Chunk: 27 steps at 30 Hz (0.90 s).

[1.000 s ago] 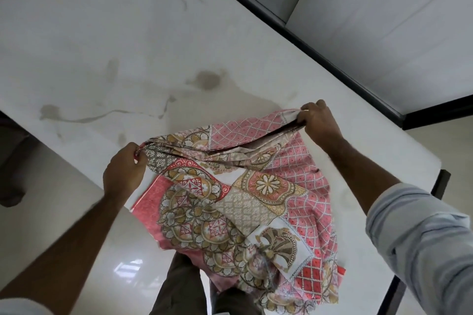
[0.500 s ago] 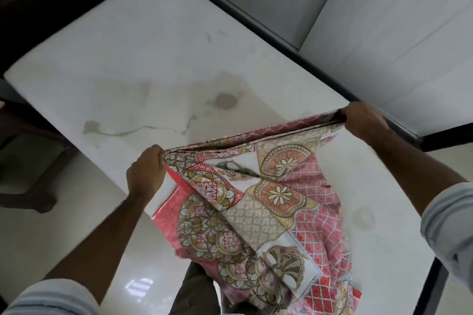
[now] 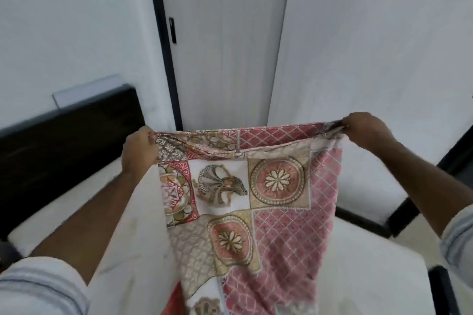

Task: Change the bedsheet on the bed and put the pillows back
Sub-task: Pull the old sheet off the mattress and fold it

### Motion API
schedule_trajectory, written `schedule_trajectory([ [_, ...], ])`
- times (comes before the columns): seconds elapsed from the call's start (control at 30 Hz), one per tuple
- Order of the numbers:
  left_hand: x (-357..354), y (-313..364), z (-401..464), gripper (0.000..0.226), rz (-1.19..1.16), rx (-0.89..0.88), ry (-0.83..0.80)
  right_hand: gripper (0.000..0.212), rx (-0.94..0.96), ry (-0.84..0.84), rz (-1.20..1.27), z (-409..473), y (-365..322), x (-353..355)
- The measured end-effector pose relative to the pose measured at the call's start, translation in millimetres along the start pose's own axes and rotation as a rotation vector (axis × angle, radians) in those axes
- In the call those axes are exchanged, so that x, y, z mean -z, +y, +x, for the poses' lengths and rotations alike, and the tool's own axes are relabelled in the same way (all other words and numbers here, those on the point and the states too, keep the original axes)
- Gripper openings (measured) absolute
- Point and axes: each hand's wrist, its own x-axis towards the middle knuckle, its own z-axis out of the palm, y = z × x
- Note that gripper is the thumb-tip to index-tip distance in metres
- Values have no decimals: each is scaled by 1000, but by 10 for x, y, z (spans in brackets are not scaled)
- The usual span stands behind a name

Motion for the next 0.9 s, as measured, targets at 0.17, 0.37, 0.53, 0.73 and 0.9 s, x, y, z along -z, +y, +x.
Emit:
schedule_trajectory([
  [0.17,764,799,562,15,-12,-171,83,17,-82,236,224,-272,326,1070],
  [0.37,1807,1851,886,21,-144,-271,263,33,-138,554,694,-647,332,2354],
  [0.53,2432,2255,976,28,-313,-269,251,30,-225,710,1057,-1087,51,3227],
  [0.73,3132,2574,901,32,-527,-252,241,23,-221,982,1077,-1795,-455,4058],
  [0.9,3577,2701,879,39,-832,-143,233,24,-234,1030,841,-2375,-617,4600],
])
